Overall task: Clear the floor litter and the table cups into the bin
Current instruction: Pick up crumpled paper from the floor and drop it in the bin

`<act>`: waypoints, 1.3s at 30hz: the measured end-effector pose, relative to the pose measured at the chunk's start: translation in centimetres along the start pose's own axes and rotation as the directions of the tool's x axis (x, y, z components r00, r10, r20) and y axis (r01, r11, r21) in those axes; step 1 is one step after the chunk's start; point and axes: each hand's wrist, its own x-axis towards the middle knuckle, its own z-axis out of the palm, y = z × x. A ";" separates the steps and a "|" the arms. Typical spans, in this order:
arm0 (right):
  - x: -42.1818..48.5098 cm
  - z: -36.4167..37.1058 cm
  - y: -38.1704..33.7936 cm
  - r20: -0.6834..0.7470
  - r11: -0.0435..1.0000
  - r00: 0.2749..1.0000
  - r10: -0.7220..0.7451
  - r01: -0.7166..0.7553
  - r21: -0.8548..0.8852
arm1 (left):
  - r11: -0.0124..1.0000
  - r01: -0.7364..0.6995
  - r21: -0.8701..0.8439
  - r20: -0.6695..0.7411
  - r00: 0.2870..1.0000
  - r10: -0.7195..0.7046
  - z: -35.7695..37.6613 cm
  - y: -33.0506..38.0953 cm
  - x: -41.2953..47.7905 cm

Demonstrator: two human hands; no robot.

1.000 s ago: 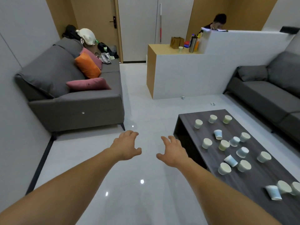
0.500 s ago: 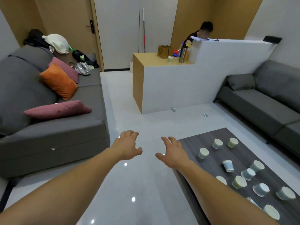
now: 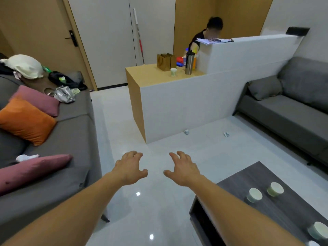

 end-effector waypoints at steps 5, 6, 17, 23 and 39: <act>10.0 -3.8 2.8 -0.011 1.000 1.000 0.024 -0.024 -0.009 | 1.000 -0.028 -0.013 0.024 0.999 0.028 -2.1 2.0 10.8; 12.0 -4.2 3.4 -0.009 0.999 0.999 0.034 -0.035 -0.008 | 0.999 -0.040 -0.004 0.037 0.999 0.040 -2.5 2.4 13.2; 31.4 -10.3 12.8 -0.059 0.933 0.933 0.355 -0.349 0.088 | 0.933 -0.353 0.066 0.137 0.930 0.342 -6.4 10.3 42.2; 37.0 -13.6 21.5 -0.062 0.861 0.863 0.501 -0.491 0.131 | 0.853 -0.516 0.074 0.218 0.843 0.491 -6.3 20.1 53.5; 54.0 -26.2 47.8 -0.043 0.839 0.841 0.539 -0.532 0.117 | 0.843 -0.537 0.002 0.266 0.813 0.518 -4.0 45.2 76.9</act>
